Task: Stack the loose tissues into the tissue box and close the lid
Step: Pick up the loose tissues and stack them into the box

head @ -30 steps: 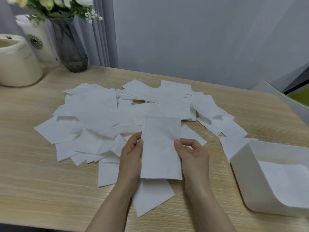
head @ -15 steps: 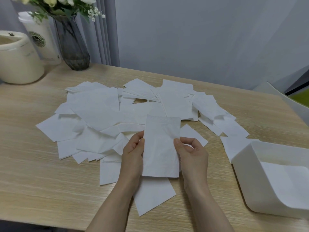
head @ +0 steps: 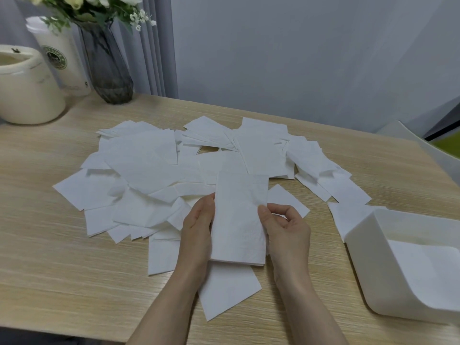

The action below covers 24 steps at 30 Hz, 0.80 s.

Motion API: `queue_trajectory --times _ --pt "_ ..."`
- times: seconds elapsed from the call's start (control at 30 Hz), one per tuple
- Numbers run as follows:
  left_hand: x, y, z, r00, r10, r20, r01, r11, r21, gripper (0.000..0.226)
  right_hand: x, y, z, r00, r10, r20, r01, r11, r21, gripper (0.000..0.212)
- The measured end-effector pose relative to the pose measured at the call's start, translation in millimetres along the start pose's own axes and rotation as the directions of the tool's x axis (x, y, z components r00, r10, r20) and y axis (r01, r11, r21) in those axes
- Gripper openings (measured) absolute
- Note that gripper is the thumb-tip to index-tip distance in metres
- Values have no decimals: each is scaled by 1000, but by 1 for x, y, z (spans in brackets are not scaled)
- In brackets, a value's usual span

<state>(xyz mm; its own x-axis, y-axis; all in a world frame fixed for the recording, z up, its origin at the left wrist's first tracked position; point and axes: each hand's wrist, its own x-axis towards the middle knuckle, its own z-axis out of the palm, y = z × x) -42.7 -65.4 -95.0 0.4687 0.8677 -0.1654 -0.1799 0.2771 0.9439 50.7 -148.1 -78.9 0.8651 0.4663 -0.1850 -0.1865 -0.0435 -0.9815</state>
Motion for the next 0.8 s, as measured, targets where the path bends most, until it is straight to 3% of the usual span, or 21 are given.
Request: queue_trajectory --times 0.33,0.47,0.63,0.8 --pt "0 -5 -3 999 -15 41 16 1000 -26 21 -3 4 -3 997 -76 -1 76 996 -56 7" --pt "0 -5 -3 999 -9 42 10 1000 -27 21 -9 10 -8 994 -112 18 114 987 -113 20" --pt "0 -6 -1 998 -10 66 10 1000 -7 22 -13 7 -10 993 -68 93 67 998 5 36" --pt "-3 -7 7 989 14 145 -29 994 104 21 -18 9 -10 988 -106 111 108 994 -19 37"
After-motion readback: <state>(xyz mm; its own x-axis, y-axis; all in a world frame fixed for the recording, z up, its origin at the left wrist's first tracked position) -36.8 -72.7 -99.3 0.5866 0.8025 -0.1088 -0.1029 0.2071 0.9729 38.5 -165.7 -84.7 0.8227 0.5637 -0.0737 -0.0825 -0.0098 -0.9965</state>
